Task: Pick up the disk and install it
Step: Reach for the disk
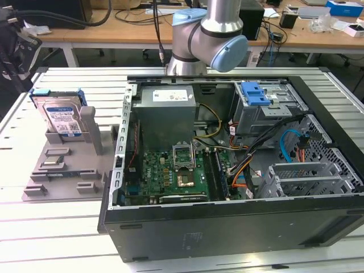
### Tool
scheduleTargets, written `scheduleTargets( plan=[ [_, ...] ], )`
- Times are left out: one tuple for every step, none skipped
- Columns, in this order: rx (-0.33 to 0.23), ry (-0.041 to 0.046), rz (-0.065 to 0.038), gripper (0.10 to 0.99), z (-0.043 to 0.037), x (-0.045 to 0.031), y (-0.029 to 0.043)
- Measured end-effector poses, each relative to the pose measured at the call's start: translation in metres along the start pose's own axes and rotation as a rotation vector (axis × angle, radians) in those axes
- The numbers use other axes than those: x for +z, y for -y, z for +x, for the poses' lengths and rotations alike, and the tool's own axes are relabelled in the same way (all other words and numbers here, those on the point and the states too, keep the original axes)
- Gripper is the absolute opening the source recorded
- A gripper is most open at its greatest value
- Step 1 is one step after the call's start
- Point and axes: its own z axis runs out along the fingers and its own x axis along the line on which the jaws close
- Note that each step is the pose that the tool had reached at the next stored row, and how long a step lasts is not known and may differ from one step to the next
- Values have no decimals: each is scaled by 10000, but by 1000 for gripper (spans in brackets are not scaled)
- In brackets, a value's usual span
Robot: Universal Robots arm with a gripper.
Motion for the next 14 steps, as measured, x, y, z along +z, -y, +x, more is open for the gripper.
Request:
scheduleTargets(
  plan=[
    [0, -1, 1, 106, 21, 1, -2],
    [0, 0, 0, 106, 47, 3, -4],
    [0, 0, 0, 106, 69, 5, -6],
    [0, 0, 1, 106, 94, 7, -9],
    [0, 0, 0, 106, 111, 8, -11],
    [1, 1, 0, 106, 131, 9, -14],
    [1, 0, 0, 106, 156, 10, -16],
    [1, 1, 0, 106, 171, 11, -17],
    [1, 0, 0, 106, 186, 12, -17],
    [1, 0, 0, 106, 191, 12, -17],
    [-1, 0, -1, 106, 191, 12, -17],
    [-1, -1, 0, 106, 192, 11, -17],
    [0, 0, -1, 106, 193, 12, -17],
    [0, 0, 0, 106, 194, 12, -17]
  ],
)
